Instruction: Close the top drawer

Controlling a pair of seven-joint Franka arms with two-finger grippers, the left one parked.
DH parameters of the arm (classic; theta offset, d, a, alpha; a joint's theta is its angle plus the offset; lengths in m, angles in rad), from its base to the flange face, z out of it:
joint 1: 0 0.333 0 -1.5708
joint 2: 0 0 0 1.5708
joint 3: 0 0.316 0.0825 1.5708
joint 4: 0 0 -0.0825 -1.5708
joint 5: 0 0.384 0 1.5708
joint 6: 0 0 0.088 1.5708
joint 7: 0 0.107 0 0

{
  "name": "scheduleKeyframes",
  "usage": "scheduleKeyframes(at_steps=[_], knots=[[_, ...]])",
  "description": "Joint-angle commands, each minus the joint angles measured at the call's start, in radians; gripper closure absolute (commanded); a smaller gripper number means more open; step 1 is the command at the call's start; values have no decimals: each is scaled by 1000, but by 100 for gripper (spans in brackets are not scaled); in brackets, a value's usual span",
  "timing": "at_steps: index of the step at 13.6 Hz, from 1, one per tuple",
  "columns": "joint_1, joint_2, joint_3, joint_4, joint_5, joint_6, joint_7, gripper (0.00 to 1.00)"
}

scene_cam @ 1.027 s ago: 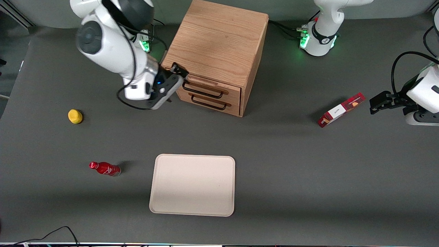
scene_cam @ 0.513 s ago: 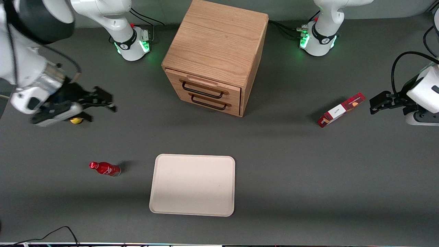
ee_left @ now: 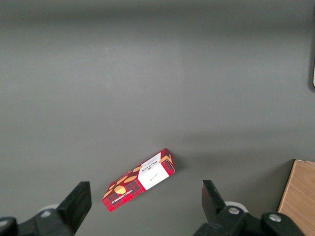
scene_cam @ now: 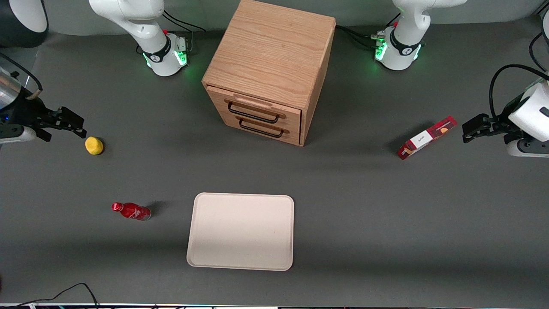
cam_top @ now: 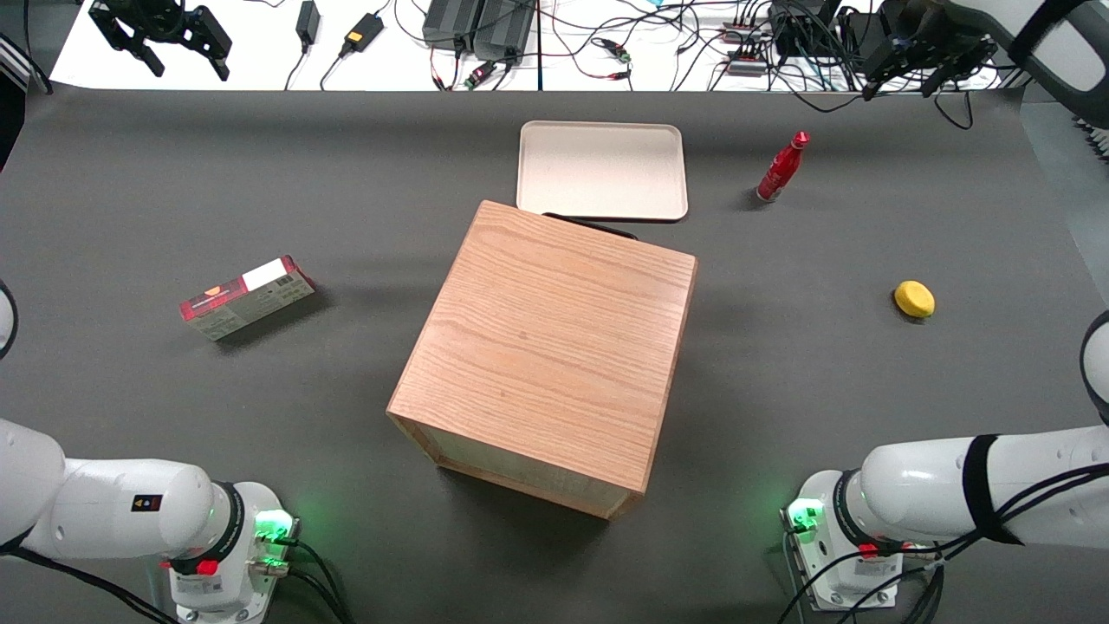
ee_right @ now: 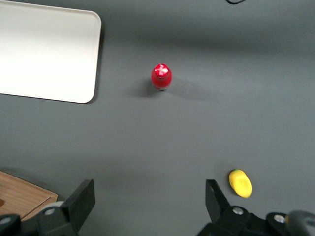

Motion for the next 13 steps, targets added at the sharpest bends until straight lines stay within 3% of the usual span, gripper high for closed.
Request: scheduleKeyframes(at_steps=[1,13], knots=[[-16,-20,9,-17,-27,-13,23,0],[-19,58,21,8,-21,-2,37,0]])
